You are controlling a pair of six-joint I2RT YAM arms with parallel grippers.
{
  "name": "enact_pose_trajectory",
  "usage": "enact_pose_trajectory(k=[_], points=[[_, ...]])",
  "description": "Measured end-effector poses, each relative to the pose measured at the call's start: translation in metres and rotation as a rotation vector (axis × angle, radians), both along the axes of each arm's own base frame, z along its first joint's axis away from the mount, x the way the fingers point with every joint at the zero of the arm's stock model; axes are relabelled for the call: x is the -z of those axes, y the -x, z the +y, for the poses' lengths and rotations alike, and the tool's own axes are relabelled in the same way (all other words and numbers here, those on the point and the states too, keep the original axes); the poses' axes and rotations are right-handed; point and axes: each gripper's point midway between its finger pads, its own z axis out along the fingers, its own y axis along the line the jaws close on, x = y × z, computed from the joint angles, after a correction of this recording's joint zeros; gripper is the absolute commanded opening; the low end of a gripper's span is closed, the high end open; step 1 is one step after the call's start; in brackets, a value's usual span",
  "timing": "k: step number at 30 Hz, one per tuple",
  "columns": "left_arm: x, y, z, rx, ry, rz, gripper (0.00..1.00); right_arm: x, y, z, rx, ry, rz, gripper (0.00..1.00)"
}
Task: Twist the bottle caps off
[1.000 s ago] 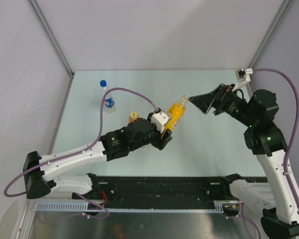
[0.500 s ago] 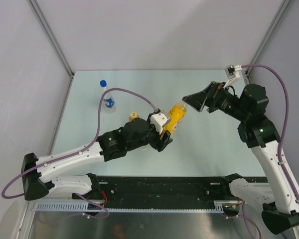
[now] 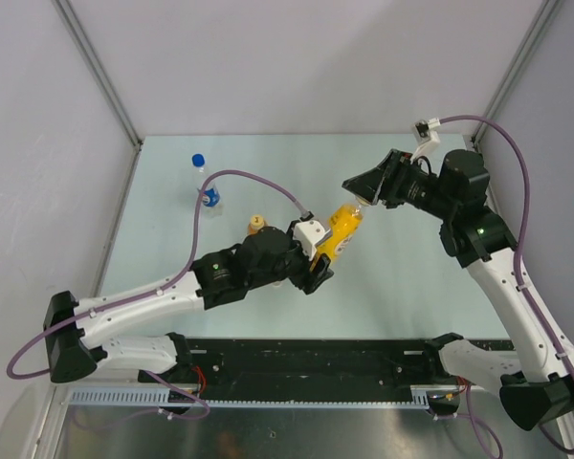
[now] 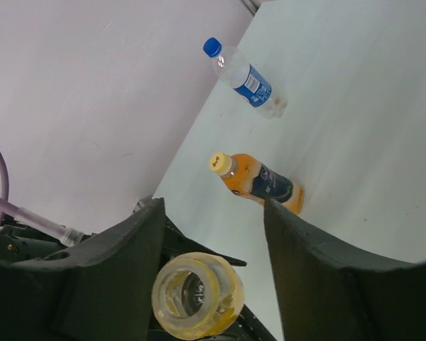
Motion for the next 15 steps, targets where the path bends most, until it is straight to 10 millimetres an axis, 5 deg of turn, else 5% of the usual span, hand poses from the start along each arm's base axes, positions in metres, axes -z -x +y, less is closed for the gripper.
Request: enact_pose_trajectory(k=[3, 15], points=[[0.0036, -0.0011, -0.0006, -0.002, -0.010, 0.004, 0.00, 0.0009, 0.0003, 0.0025, -0.007, -0.002, 0.006, 0.49], [0.0027, -0.0091, -0.0066, -0.026, -0.020, -0.003, 0.00, -0.0060, 0.0054, 0.0104, -0.039, -0.017, -0.020, 0.51]])
